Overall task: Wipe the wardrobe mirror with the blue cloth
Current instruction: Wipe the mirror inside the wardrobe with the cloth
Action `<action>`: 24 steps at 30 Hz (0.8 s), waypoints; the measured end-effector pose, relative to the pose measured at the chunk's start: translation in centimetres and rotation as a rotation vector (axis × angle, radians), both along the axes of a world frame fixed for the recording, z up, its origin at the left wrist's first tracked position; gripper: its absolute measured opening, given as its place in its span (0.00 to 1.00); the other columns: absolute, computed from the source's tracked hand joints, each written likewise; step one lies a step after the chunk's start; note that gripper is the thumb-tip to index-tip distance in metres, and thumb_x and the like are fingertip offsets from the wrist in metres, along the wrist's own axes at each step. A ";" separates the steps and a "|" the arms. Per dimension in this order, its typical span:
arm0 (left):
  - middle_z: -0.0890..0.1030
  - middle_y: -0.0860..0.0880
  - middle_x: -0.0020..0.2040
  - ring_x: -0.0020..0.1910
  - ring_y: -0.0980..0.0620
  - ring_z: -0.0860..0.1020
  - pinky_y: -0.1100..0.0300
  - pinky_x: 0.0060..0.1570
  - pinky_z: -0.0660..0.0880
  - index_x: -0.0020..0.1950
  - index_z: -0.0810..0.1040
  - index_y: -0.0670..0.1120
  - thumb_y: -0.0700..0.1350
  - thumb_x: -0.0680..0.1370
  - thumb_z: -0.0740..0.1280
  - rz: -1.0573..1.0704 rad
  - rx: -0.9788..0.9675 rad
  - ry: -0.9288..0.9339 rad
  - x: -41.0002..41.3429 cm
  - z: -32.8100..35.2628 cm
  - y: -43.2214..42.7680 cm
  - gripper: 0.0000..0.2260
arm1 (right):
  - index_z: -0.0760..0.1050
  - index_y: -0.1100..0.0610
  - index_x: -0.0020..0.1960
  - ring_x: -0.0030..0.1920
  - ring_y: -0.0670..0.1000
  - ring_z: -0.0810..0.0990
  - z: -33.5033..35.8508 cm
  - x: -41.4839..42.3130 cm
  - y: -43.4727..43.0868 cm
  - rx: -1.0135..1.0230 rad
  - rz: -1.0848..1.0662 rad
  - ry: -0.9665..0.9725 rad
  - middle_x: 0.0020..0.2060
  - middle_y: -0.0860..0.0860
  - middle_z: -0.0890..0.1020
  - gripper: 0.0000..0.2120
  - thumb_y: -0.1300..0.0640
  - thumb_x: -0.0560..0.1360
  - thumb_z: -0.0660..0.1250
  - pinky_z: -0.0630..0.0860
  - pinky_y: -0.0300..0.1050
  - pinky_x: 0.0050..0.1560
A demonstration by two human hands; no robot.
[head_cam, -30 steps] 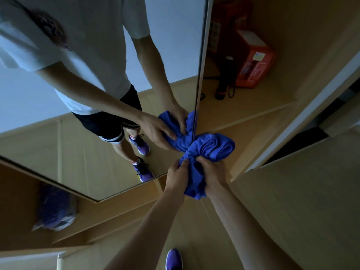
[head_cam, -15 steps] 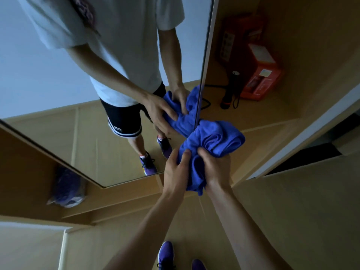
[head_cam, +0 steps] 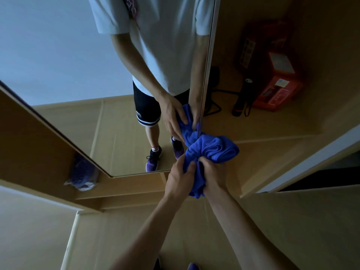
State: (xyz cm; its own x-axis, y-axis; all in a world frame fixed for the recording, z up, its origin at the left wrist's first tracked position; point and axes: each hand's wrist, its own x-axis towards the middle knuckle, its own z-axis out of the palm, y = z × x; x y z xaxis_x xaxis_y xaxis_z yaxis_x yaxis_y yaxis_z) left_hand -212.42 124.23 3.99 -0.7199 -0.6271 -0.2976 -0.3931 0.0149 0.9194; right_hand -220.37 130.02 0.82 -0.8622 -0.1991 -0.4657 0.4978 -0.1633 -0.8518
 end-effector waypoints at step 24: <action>0.80 0.48 0.67 0.64 0.49 0.79 0.46 0.63 0.78 0.77 0.70 0.53 0.49 0.83 0.64 0.004 -0.128 0.102 -1.4 9.1 0.0 0.21 | 0.78 0.57 0.46 0.36 0.52 0.84 11.0 -2.1 0.6 -0.034 0.095 0.116 0.36 0.53 0.82 0.10 0.71 0.73 0.66 0.79 0.44 0.36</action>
State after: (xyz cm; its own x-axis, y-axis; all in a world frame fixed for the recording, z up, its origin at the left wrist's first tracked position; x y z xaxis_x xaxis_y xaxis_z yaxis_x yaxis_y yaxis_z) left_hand -213.80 124.22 13.12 -0.7399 -0.6579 -0.1404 -0.2978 0.1333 0.9453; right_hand -222.44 130.65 11.84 -0.8862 -0.2966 -0.3559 0.4112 -0.1497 -0.8992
